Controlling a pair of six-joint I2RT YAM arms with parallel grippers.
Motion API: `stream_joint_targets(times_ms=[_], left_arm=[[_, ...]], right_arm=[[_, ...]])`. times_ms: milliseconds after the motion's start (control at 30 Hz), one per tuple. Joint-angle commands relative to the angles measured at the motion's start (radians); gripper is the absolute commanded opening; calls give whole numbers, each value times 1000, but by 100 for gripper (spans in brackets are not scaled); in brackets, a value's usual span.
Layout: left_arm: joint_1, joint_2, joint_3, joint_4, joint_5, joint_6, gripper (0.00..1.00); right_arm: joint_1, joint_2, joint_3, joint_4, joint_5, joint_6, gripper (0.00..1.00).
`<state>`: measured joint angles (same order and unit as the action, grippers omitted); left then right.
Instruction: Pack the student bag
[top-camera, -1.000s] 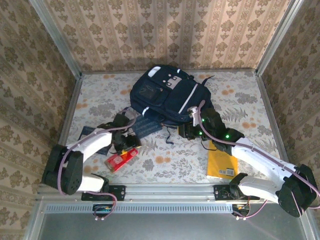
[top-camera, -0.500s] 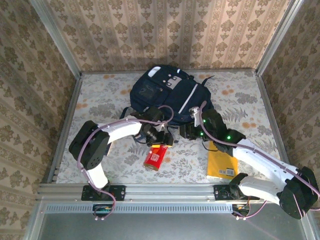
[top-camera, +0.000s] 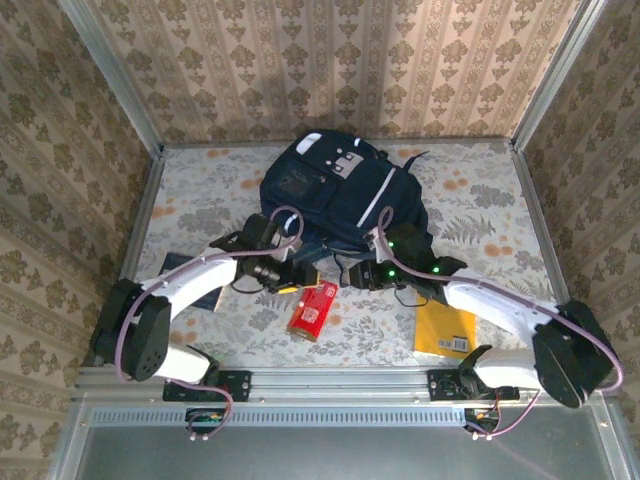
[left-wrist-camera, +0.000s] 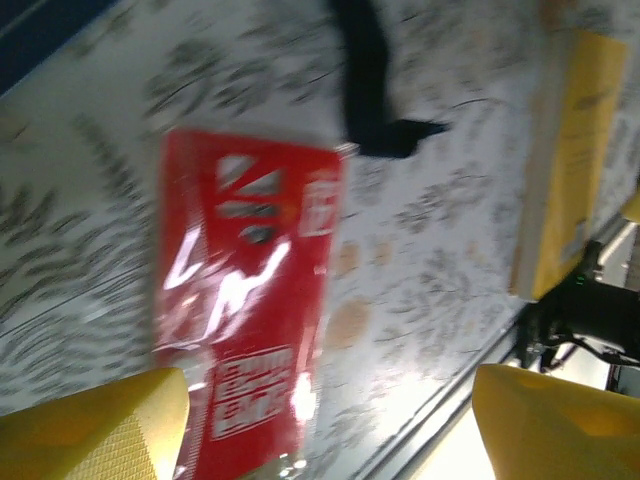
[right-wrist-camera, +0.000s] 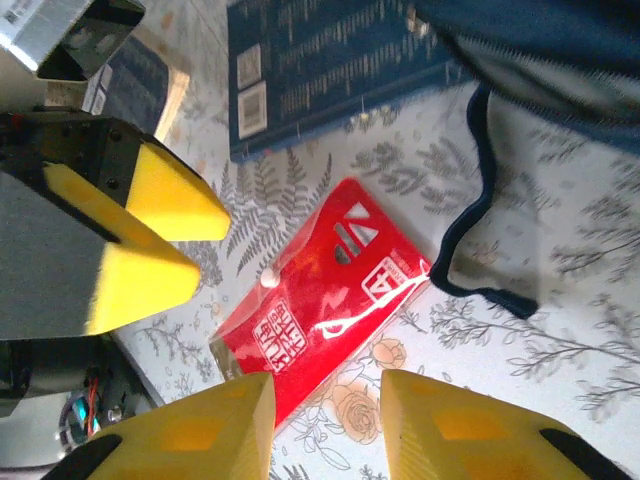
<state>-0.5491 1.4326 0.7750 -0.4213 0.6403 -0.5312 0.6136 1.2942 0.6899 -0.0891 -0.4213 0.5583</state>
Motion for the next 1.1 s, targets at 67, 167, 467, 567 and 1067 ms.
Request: stream_joint_targets(times_ms=[67, 167, 467, 567, 1067], left_arm=[[-5, 65, -60, 56, -27, -51, 76], [-10, 82, -85, 91, -61, -80, 76], [-35, 121, -80, 119, -74, -84, 77], [-36, 146, -83, 142, -51, -87, 77], [-41, 146, -94, 320, 141, -159, 75]], right_arm=[[73, 167, 46, 28, -112, 22, 35], [116, 251, 101, -30, -48, -6, 19], [136, 400, 151, -8, -25, 18, 1], [137, 435, 157, 1, -9, 26, 0], [136, 549, 184, 74, -52, 71, 0]])
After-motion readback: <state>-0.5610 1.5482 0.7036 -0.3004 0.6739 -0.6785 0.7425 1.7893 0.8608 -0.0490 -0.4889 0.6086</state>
